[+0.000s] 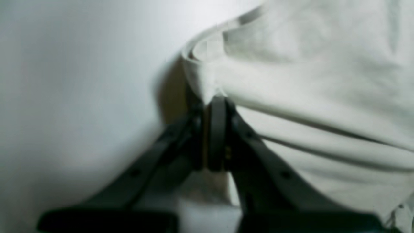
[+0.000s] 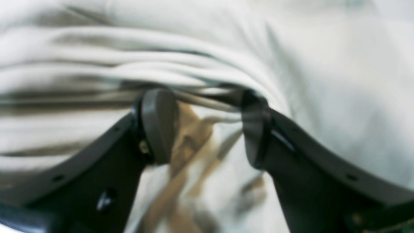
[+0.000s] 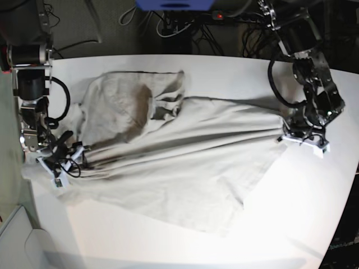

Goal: Layout the t-shirt on the table in an organized manner, then fold the t-shirt properly
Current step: 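Pull the shirt apart with both grippers to flatten it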

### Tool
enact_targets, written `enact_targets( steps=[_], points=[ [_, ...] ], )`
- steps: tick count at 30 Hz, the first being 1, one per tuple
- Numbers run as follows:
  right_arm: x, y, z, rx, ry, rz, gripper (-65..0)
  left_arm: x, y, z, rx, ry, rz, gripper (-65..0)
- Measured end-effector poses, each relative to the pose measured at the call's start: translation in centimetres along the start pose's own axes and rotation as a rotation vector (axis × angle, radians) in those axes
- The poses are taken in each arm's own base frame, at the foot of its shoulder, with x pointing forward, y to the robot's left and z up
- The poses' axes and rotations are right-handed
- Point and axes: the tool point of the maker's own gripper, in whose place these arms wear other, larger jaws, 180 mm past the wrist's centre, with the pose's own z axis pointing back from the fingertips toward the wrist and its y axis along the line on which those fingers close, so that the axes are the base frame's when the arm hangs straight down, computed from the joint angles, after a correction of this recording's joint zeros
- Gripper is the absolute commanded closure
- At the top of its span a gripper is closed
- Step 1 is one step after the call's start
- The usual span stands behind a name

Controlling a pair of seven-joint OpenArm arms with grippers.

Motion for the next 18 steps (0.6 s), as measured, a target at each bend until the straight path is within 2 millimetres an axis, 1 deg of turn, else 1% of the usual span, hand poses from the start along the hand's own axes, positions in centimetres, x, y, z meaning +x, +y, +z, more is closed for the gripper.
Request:
enact_targets(
  steps=[3,7,9,11,14,18],
  points=[
    [0.4,0.3,-0.1,0.006,-0.005,0.001,-34.3,0.0,0.6,1.8,0.011,-0.023,-0.008,-0.4],
    [1.3,2.2,-0.9,0.037,-0.014,-0.002,-34.3,-0.3,2.1,3.6,0.05,-0.047,-0.019,-0.4],
    [1.6,2.8,-1.0,0.061,-0.013,0.01,-34.2,-0.5,2.8,4.2,0.067,-0.053,-0.024,-0.4],
    [1.8,4.0,-1.0,0.125,0.003,0.067,-34.1,-0.8,3.4,4.7,0.083,-0.059,-0.03,-0.4],
    [2.7,5.9,-1.4,0.183,0.007,0.148,-34.1,-1.6,5.0,5.2,0.116,-0.051,-0.006,-0.4],
    [3.3,7.2,-1.7,0.207,0.017,0.205,-34.3,-1.6,6.5,5.7,0.148,-0.058,0.019,-0.4]
  ],
)
